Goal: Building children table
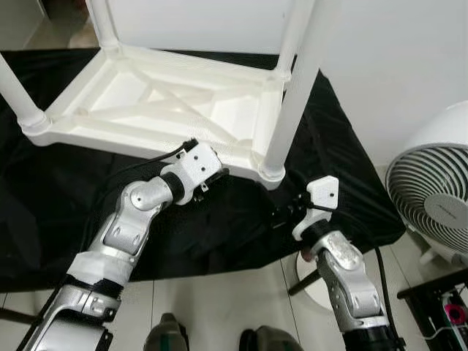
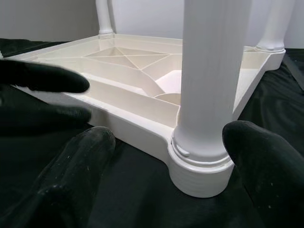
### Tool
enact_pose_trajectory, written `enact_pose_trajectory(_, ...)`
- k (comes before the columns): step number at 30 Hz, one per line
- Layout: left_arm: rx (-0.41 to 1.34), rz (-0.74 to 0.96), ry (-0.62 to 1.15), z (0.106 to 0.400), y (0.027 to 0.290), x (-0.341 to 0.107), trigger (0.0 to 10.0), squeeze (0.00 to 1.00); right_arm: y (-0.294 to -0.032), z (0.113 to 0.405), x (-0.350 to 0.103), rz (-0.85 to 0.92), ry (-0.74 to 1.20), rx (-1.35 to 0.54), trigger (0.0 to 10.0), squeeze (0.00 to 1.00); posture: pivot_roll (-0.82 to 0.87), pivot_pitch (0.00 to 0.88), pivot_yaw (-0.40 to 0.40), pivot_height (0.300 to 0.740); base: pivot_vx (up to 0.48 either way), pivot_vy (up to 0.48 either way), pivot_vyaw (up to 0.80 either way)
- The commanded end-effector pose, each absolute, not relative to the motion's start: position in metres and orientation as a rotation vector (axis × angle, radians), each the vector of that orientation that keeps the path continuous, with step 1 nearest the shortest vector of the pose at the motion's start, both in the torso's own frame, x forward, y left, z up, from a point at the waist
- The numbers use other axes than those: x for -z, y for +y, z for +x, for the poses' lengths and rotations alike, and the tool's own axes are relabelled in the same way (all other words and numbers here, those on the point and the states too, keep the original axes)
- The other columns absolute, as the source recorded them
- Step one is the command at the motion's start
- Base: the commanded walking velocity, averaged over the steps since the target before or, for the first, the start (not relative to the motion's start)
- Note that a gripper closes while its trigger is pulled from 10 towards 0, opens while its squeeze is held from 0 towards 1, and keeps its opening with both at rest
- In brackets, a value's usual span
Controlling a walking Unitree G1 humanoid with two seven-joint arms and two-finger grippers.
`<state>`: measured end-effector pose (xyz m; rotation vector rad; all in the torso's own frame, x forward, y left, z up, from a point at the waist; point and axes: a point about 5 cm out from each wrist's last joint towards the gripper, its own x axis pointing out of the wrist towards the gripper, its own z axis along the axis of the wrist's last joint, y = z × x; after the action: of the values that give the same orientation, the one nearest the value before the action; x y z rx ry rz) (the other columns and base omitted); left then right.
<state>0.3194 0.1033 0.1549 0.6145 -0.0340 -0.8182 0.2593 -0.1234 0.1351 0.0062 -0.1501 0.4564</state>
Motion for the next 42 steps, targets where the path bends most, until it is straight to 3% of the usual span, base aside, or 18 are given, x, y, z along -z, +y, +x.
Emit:
enact_pose_trajectory(1,0.650,0.634,-0.077,0.327,0.109,-0.156,10.0,0.00,-0.123,0.259,-0.134,0.007,-0.139,-0.467,10.0,0.00,-0.01,0.045,-0.009,0.740,0.000,0.000,0.00)
enact_pose_trajectory(12,0.614,0.747,-0.018,0.358,0.112,-0.149,10.0,0.00,-0.112,0.261,-0.139,0.021,-0.163,-0.496,10.0,0.00,-0.03,0.047,0.017,0.740,0.000,0.000,0.00)
enact_pose_trajectory(21,0.517,0.763,0.093,0.383,0.136,-0.153,10.0,0.00,-0.111,0.250,-0.140,0.033,-0.162,-0.513,10.0,0.00,-0.06,0.082,0.042,0.740,0.000,0.000,0.00)
enact_pose_trajectory(42,0.581,0.751,0.160,0.394,0.130,-0.153,10.0,0.00,-0.107,0.227,-0.138,0.044,-0.115,-0.489,10.0,0.00,-0.10,0.206,0.075,0.740,0.000,0.000,0.00)
